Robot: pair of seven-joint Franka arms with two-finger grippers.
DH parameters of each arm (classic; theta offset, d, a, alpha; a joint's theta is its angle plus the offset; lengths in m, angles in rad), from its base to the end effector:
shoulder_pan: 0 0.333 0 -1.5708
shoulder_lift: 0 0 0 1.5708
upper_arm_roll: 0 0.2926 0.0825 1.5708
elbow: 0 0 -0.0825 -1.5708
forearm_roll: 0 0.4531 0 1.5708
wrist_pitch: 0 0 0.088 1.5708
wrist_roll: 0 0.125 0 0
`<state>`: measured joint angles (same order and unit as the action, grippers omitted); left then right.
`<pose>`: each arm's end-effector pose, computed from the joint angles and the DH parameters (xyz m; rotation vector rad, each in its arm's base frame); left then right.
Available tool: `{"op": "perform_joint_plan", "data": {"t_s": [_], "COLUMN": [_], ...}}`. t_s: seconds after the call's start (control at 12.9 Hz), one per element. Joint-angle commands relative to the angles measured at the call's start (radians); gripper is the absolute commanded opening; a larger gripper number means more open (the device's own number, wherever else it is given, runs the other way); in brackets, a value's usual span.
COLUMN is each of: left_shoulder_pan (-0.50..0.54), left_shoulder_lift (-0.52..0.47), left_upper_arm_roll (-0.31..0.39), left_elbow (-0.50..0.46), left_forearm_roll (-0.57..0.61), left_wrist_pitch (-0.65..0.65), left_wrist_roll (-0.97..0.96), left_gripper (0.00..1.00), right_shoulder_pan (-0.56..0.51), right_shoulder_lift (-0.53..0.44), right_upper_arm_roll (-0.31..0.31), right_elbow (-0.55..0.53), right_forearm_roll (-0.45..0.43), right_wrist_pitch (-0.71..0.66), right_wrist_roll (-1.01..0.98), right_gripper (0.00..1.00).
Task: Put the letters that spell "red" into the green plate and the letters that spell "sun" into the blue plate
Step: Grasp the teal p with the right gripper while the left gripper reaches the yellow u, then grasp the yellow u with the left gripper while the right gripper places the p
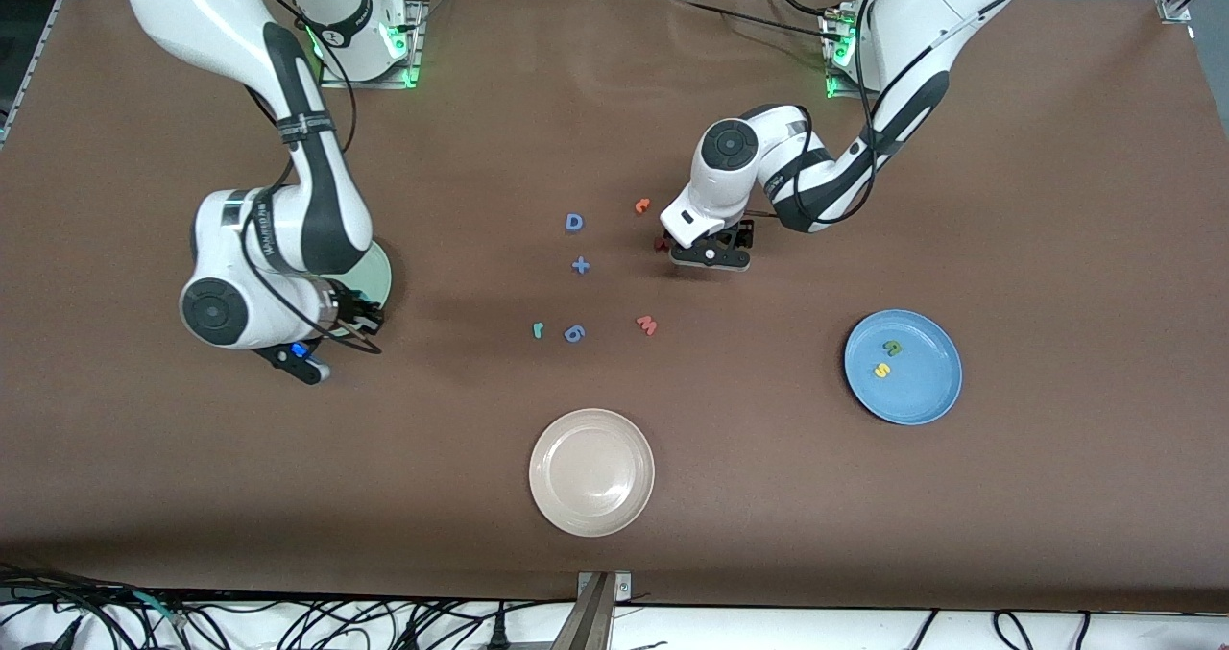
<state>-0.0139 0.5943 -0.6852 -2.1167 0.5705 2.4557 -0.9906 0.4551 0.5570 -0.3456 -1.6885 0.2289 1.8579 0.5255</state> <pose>0.4297 -0.4052 0.0880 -3.1170 0.1567 0.0854 0.6622 0.1014 0.1886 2.9134 -0.7497 -0.5113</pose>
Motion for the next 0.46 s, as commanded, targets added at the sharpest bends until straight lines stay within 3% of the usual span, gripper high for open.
{"op": "perform_joint_plan", "data": {"t_s": [0.0, 0.39], "left_shoulder_pan": [-0.001, -0.043], "left_shoulder_lift": [-0.039, -0.038], "left_upper_arm_roll": [-0.011, -0.011], "left_elbow": [-0.037, -0.039], "left_forearm_roll": [0.029, 0.029], "left_wrist_pitch": [0.017, 0.017], "left_wrist_roll": [-0.054, -0.115], "left_gripper": [0.99, 0.85], "right_shoulder_pan": [0.007, -0.01], "right_shoulder_lift": [-0.048, -0.042], "right_upper_arm_roll": [-0.062, -0.115], "right_elbow": [-0.108, -0.268], "right_forearm_roll": [0.007, 0.013], "right_wrist_pitch": [0.017, 0.185], "right_wrist_roll": [-0.138, -0.315], "right_gripper": [0.06, 0.06]}}
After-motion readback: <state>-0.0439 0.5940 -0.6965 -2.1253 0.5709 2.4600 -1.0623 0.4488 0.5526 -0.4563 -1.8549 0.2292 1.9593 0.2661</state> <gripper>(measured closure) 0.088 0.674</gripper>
